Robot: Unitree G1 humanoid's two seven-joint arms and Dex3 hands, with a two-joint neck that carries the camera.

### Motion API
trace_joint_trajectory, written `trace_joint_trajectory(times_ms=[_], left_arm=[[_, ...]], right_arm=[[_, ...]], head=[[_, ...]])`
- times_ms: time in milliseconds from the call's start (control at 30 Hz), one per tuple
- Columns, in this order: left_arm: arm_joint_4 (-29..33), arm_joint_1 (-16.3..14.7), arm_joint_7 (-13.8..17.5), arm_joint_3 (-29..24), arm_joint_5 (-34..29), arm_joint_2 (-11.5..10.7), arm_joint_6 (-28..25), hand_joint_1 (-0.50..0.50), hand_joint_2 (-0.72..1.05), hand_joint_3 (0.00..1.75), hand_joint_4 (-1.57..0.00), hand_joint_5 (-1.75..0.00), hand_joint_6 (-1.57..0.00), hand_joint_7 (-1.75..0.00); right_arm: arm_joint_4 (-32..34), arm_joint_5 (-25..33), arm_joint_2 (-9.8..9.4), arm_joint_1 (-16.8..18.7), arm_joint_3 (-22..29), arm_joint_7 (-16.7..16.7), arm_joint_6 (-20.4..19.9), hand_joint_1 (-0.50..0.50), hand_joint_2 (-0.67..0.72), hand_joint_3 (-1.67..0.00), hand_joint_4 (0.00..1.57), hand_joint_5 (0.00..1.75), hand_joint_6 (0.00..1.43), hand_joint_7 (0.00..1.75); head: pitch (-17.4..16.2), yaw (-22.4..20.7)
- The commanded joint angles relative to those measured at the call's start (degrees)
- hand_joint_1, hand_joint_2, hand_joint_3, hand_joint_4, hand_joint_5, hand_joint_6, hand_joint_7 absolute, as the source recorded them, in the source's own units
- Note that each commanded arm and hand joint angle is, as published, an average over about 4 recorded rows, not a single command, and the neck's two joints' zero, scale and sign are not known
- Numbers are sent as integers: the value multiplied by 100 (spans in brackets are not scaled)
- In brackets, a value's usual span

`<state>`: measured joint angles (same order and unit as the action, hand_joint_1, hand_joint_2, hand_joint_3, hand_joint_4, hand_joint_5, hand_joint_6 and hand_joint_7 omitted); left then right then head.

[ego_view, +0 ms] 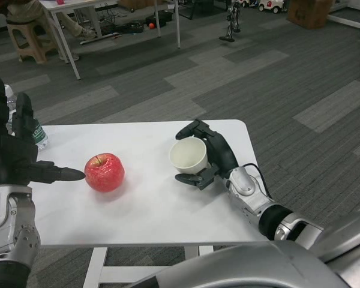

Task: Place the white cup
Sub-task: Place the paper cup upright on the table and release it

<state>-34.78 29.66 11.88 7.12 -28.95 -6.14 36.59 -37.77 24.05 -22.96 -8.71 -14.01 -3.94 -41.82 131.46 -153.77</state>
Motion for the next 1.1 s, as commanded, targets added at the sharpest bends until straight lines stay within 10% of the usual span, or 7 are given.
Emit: trace_joint_trajectory(times_ms=[33, 333, 567, 1100], left_arm=[[30, -37, -28, -44, -5, -10, 21, -50, -19, 9, 0, 0, 0, -7], [4, 5, -28, -53, -5, -8, -12, -50, -19, 9, 0, 0, 0, -7], [-51, 75, -28, -44, -5, -2, -12, -50, -19, 9, 0, 0, 0, -7], [-135, 154, -28, -36, 1, -2, -21, -50, -19, 9, 0, 0, 0, -7]], right_arm=[[-121, -14, 2, 287, 80, 80, 163, -2, -11, -135, 157, 165, 128, 148], [-178, -14, -26, 377, 214, 508, 165, -19, -3, -119, 88, 141, 49, 154], [-240, -14, -41, 379, 210, 895, 183, -39, -3, -85, 4, 51, 0, 93], [-288, -14, -44, 359, 225, 1306, 194, -46, 20, -44, 0, 0, 0, 35]], head=[[-24, 16], [-123, 58], [-160, 95], [-183, 118]])
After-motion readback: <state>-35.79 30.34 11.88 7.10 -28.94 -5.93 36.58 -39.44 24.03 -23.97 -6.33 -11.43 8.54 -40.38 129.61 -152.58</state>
